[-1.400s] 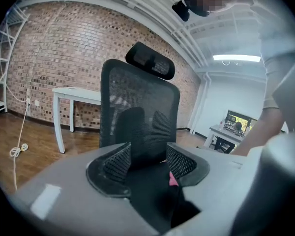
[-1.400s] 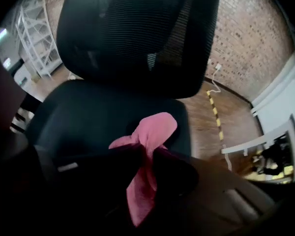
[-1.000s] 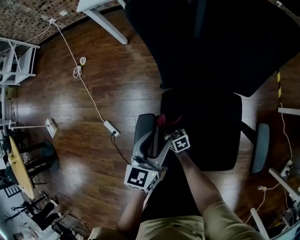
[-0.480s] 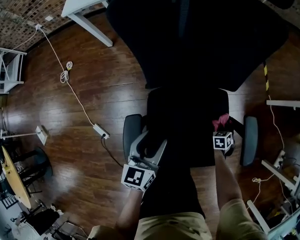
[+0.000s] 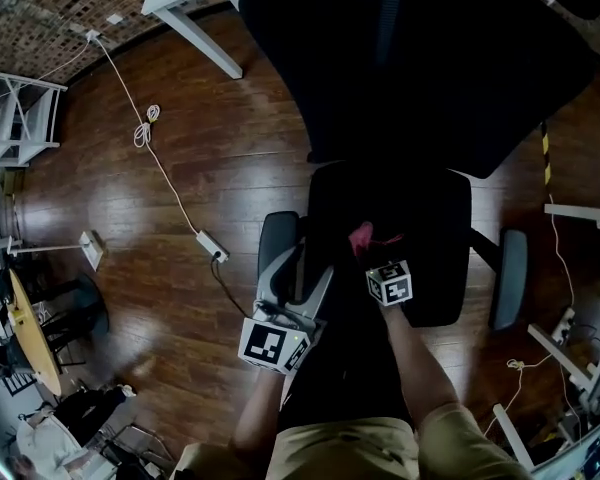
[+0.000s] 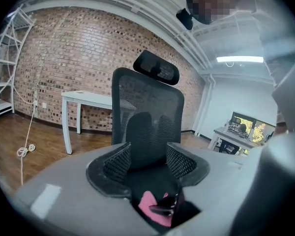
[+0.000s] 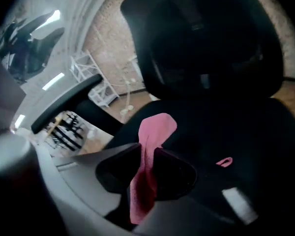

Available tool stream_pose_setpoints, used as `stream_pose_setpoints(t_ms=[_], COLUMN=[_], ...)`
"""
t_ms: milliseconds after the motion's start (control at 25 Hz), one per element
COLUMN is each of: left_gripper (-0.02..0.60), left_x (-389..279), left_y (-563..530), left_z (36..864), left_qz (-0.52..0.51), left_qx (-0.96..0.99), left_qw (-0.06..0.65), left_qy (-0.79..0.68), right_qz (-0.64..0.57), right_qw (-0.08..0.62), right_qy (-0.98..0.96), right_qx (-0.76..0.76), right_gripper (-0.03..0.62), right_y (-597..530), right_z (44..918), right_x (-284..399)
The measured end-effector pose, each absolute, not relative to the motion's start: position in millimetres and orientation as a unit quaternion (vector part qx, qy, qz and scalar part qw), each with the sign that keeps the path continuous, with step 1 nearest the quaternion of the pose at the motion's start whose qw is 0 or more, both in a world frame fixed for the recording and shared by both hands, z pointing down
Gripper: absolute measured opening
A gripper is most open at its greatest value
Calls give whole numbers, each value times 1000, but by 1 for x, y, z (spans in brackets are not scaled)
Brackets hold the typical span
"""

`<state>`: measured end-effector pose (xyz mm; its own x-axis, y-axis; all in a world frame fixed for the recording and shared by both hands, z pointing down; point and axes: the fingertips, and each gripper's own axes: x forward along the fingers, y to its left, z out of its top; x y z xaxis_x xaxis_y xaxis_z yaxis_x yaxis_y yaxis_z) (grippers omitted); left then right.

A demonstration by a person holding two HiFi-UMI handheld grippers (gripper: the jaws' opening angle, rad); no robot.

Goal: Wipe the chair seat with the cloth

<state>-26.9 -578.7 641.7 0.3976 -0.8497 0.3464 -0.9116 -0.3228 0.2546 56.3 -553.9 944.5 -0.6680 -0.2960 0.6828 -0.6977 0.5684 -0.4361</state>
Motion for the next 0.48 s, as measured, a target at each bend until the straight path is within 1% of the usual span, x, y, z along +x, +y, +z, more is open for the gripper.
stream_pose_setpoints(t_ms=[80,160,240,320,360,480], left_gripper=[207,207,206,206,206,206], left_x=[-31,-32,-31,-28,-27,-20], left_y=[-574,-570,-568,-566,-565,-565], left_z=[638,638,642,648,651,655], left_qz=[80,84,91,95,94,86], left_qx=[809,807,808,812,814,817], left_qw=[204,206,207,209,210,212], left_qy=[-545,-547,-544,-536,-533,-529], right_qz=[379,378,359,346,342,335], right_qw=[250,275,316,356,384,460], right_qy=[-863,-865,-860,-845,-829,-763], right_qx=[221,180,177,200,221,306], right_gripper=[78,78,80,80,80,80], right_y=[-531,-515,-515,-523,-527,-540], right_z=[932,936,945,956,965,987], right_x=[-17,-57,-63,-38,-11,107])
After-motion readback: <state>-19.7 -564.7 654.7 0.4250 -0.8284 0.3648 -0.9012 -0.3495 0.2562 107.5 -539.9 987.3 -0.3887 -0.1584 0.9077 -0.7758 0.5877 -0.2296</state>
